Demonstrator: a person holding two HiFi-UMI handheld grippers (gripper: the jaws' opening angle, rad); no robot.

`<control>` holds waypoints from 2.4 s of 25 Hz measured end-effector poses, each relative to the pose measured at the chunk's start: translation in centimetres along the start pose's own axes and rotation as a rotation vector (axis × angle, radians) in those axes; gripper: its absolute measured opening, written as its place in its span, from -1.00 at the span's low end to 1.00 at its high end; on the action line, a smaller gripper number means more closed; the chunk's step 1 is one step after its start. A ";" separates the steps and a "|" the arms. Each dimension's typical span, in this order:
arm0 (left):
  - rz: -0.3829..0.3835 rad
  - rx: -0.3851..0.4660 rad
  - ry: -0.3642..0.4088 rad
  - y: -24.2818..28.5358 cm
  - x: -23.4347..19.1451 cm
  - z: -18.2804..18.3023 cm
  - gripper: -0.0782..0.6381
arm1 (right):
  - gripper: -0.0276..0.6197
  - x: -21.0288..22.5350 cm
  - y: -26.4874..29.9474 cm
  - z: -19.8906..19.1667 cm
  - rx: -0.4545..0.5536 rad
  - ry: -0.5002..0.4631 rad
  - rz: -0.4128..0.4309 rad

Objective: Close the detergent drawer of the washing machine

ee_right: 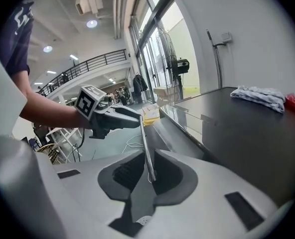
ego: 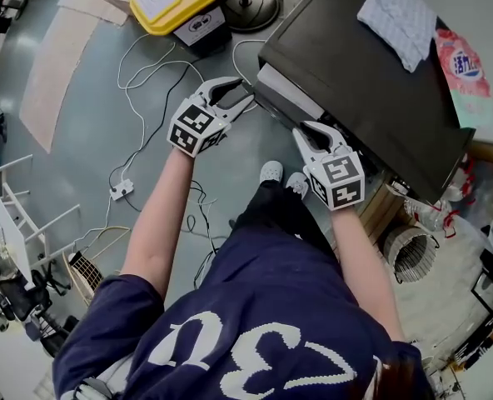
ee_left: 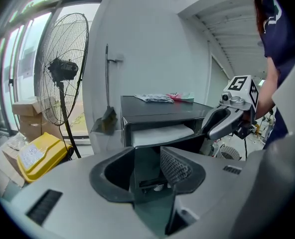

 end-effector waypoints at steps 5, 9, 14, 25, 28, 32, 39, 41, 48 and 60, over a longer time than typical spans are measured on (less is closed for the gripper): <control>-0.005 0.009 -0.006 0.9 -0.1 0.6 -0.29 | -0.63 0.8 -0.3 0.1 0.031 -0.002 -0.075; -0.007 0.012 -0.002 1.2 -0.4 0.8 -0.29 | -0.60 0.9 -1.9 0.0 0.063 -0.037 -0.142; -0.015 0.009 0.010 1.4 -0.5 0.9 -0.29 | -0.64 0.5 -3.7 -1.9 0.033 -0.027 -0.200; -0.011 0.009 0.005 1.5 -0.6 0.9 -0.29 | -0.78 0.3 -2.7 -3.1 0.001 0.083 -0.207; -0.012 0.011 0.000 1.4 -0.6 0.9 -0.29 | -0.78 0.2 -2.6 -3.1 0.003 0.098 -0.217; -0.013 0.020 -0.005 1.4 -0.7 0.9 -0.29 | -0.77 0.1 -2.5 -3.0 0.004 0.108 -0.228; -0.005 0.025 -0.021 1.5 -0.8 0.7 -0.29 | -0.77 0.0 -2.4 -3.1 0.015 0.139 -0.234; 0.012 0.038 -0.030 1.8 -0.9 0.9 -0.29 | -0.78 0.5 -2.3 -3.0 0.015 0.158 -0.249; 0.035 0.056 -0.011 3.8 -1.1 2.5 -0.29 | -0.81 2.6 -2.0 -2.6 -0.007 0.171 -0.319; 0.054 0.064 -0.027 4.5 -1.0 2.7 -0.29 | -0.79 3.1 -2.0 -2.7 0.005 0.172 -0.357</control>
Point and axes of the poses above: the fingertips, and each gripper's own axes: y forward along the fingers, x to its right, z out of its top, the point moved 7 cm from there along -y, backward along the fingers, and after that the axes turned 15 degrees about -y, right-handed, at the moved point
